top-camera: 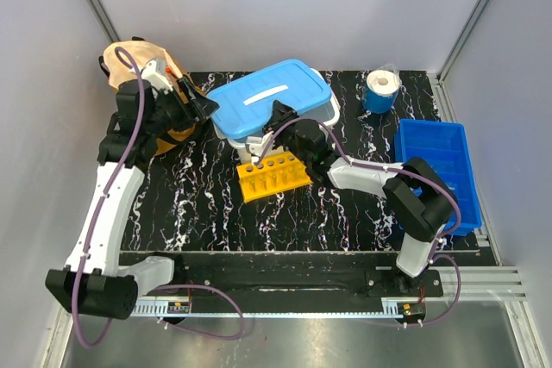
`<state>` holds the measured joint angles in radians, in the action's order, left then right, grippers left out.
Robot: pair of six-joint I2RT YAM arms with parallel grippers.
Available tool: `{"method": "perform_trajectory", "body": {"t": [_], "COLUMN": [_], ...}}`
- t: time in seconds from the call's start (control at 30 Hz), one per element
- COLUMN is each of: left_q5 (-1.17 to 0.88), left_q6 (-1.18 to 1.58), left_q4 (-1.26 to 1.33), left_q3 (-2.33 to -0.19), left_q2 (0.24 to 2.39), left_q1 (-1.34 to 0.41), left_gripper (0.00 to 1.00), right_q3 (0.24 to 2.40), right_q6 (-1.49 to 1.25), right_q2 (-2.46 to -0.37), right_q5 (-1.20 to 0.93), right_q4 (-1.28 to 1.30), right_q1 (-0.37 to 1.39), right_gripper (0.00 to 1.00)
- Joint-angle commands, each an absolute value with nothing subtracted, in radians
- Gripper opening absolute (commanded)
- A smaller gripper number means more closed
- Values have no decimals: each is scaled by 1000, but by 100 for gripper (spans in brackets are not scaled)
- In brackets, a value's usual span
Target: Organize the chemistry lab equipment
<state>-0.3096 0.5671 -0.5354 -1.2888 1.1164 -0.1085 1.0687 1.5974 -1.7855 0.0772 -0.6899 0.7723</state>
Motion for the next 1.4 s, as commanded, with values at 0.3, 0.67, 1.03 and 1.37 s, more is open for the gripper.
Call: {"method": "perform_trajectory", "body": {"t": [0.3, 0.67, 1.03, 1.37], "left_q5": [-299, -399, -399, -396], "left_q6": [480, 499, 443, 423], "left_q4": [-422, -364, -387, -387], "left_q3": [-1255, -1249, -1298, -1287], "left_q2": [1242, 1359, 1471, 1505], "left_q1": [-103, -104, -104, -104], "left_gripper": [66, 65, 57, 54], "right_q3": [1060, 1069, 1046, 1046], "right_q6": [1729, 1687, 1626, 1533], "right_q2": [-1778, -1809, -1772, -1710], "right_q5": [181, 241, 287, 348], "right_q4": [-816, -831, -811, -713], "right_q1": [773, 795, 844, 879], "right_gripper": [2, 1, 24, 37]}}
